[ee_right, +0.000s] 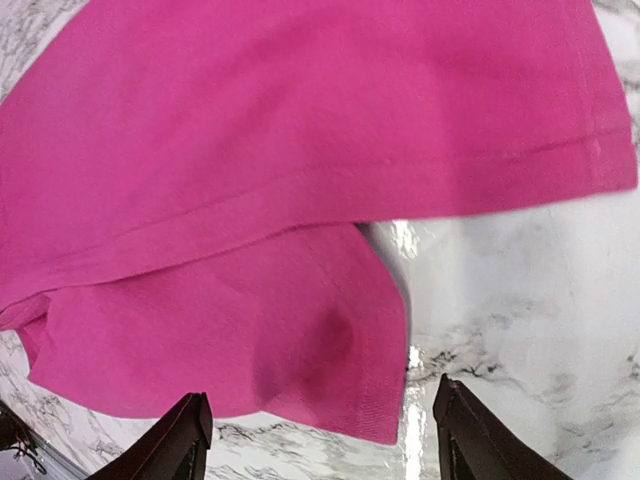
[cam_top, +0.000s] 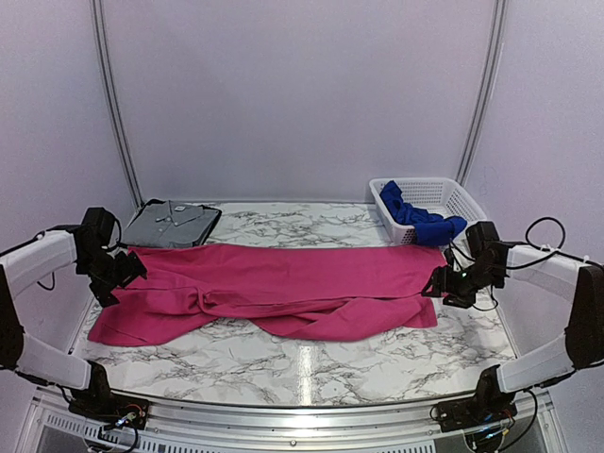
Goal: Fold and stack the mixed laundry pile
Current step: Flatten out the crumpled trousers at the center of the board.
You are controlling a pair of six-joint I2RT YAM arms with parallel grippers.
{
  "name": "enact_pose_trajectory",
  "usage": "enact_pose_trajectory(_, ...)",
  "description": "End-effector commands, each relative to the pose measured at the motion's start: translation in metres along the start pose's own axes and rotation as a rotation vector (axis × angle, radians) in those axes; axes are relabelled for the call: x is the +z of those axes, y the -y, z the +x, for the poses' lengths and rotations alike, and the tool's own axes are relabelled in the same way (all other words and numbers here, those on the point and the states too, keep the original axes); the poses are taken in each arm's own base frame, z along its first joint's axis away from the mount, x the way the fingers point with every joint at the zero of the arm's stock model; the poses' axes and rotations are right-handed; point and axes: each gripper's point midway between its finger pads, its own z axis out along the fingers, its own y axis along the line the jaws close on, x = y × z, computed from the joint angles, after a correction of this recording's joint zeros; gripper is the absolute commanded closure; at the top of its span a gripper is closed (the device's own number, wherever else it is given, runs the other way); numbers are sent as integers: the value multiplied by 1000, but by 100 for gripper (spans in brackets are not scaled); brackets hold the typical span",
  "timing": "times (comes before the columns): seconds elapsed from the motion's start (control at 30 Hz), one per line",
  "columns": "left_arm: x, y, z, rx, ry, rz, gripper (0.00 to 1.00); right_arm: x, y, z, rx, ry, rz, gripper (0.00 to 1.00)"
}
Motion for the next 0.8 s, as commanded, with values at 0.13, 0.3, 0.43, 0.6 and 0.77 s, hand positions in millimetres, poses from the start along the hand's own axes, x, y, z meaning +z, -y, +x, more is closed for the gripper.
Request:
enact_pose_trajectory(0.13, -2, -45, 63, -285, -167, -126, 1, 17, 20, 18, 139, -77, 85, 30)
enact_pose_trajectory(0.3, -8, -63, 75, -375, -146, -192, 1, 23, 29, 37, 228, -90, 106, 32)
enact_pose_trajectory(0.43, -3, -79, 85, -429, -159, -272, 1, 27, 25, 43, 282, -57, 89, 31)
enact_pose_trajectory(0.6, 10, -88, 94, -389, -195, -375, 1, 40, 25, 58, 300, -101, 102, 31)
enact_pose_trajectory(0.77, 20, -92, 95, -366, -230, -447, 2, 48, 28, 70, 305, -119, 130, 36)
